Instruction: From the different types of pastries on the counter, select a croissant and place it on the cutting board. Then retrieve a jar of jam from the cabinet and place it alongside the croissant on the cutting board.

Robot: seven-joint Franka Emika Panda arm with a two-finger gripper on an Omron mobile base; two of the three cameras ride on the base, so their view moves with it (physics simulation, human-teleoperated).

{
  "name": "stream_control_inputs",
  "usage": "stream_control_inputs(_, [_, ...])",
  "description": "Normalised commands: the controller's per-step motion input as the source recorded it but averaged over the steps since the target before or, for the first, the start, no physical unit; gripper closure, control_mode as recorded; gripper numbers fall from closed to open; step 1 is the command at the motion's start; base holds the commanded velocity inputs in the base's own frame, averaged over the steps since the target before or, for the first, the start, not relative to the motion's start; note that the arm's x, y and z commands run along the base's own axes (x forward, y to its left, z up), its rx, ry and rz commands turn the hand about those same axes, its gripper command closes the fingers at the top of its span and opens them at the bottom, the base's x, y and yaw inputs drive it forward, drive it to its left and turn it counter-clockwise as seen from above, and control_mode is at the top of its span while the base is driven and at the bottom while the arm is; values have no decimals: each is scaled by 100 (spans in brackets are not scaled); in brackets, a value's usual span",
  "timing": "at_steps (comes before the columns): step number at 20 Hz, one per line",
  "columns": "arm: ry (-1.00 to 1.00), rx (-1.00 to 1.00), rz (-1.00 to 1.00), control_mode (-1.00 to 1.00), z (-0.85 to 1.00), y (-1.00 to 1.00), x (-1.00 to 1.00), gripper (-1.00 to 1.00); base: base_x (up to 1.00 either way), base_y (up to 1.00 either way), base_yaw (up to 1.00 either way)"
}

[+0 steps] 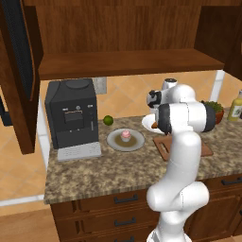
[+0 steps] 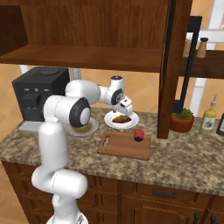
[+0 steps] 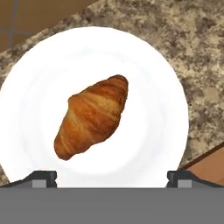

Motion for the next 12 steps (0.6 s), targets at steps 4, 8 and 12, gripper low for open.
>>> stream_control_inputs(4, [0, -3, -4, -100, 0, -21, 49, -100, 0, 0, 0])
stream_control_inputs(8, [0, -1, -8, -100, -1, 0, 52, -100, 0, 0, 0])
stream_control_inputs(12, [2, 0, -10, -100, -16, -6, 28, -100, 0, 0, 0])
